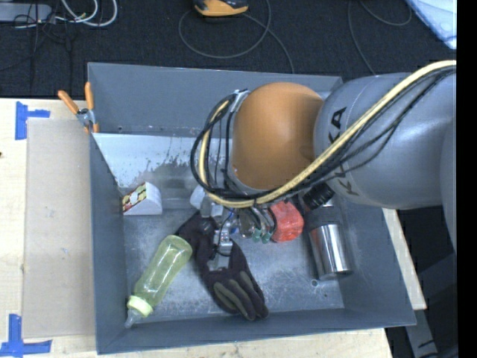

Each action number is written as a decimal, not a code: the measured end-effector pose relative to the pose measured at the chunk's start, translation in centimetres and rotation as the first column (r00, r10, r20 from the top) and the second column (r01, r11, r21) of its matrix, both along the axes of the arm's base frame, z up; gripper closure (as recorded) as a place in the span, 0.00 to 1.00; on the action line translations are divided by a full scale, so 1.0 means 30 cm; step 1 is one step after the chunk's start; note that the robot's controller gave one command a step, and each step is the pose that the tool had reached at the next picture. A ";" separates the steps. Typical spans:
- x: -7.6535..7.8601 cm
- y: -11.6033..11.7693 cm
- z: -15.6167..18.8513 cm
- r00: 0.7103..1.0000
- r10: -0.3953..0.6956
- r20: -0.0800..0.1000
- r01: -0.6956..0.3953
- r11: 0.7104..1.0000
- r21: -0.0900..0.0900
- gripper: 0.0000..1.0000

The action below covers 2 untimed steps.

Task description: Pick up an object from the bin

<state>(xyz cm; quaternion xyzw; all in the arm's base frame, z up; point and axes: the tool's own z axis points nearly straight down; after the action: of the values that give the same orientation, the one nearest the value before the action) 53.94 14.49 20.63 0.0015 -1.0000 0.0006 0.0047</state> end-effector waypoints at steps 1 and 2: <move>0.005 -0.003 0.015 1.000 -0.004 0.008 0.004 1.000 0.001 0.00; -0.059 -0.009 -0.101 0.999 0.048 0.011 -0.048 0.999 0.002 0.00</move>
Offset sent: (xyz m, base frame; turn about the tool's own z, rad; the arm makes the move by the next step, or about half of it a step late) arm -0.0459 -0.0041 -0.0797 -0.1154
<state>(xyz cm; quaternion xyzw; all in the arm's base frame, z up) 52.18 14.23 17.61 0.0253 -0.9997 -0.0004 -0.0006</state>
